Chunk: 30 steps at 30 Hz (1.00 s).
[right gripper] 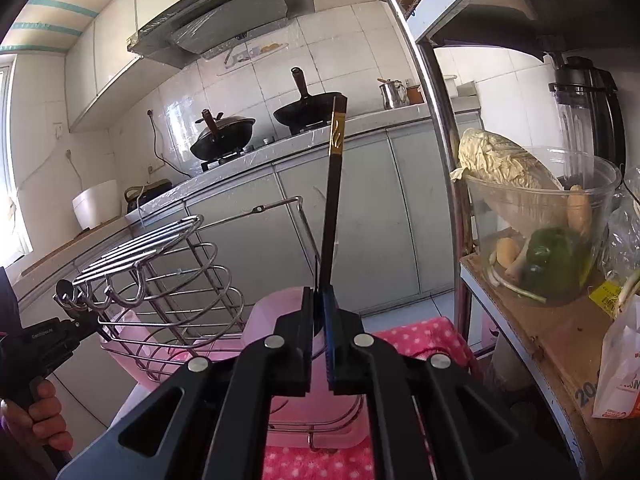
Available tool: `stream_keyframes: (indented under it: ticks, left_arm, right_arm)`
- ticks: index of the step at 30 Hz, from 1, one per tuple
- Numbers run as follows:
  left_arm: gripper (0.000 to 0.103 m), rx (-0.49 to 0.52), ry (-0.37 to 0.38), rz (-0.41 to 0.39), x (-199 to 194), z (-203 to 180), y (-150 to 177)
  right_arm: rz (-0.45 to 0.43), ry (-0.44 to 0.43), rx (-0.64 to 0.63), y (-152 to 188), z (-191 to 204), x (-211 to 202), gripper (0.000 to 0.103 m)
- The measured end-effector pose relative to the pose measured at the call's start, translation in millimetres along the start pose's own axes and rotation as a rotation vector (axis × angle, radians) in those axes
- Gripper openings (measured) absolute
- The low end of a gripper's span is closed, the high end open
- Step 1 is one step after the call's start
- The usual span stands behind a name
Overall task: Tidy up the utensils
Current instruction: 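Lower both held utensils into the pink cup and open both tools, then move both tools back down to the chopsticks on the cloth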
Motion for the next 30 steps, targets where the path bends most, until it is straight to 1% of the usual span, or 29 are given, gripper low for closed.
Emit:
stream_keyframes:
  ticks: [4,5,6,7,8,10,15,22,27,30]
  left_arm:
    - [0.007,0.003,-0.002,0.008,-1,0,1]
    - [0.010,0.004,0.001,0.010,-2,0,2]
    - [0.014,0.003,0.000,0.012,-3,-1,2]
    - [0.025,-0.001,-0.005,0.017,-4,-1,2]
    - [0.033,-0.005,-0.006,0.020,-4,0,2]
    - [0.037,-0.011,-0.005,0.034,-3,0,2]
    - [0.039,-0.018,-0.010,0.036,-9,0,2]
    - [0.041,-0.001,-0.012,0.046,-26,-3,7]
    - [0.042,0.014,-0.024,0.097,-36,0,22]
    - [0.042,0.027,-0.045,0.148,-39,5,38]
  right_arm:
    - [0.018,0.005,-0.005,2,1,0,0.008]
    - [0.022,0.003,-0.004,3,1,0,0.014]
    - [0.024,0.001,0.001,3,1,0,0.024]
    - [0.022,-0.002,0.006,3,1,-1,0.029]
    - [0.018,-0.005,0.012,3,1,-3,0.032]
    - [0.021,-0.005,0.014,2,0,-4,0.032]
    - [0.024,-0.010,0.017,1,1,-11,0.033]
    - [0.044,-0.047,0.018,5,9,-28,0.033]
    - [0.104,-0.085,0.024,22,19,-37,0.033]
    - [0.156,-0.106,0.033,38,24,-39,0.033]
Point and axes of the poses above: each gripper's, at about its wrist camera, not at the fingertips, and x roughly the way its jaws point, z to its left, y to its underside, the point moved 5 cm from there along x, roughly the way its jaws point, and after that the axes turned 10 degrees about -x, right-handed, at the moved point
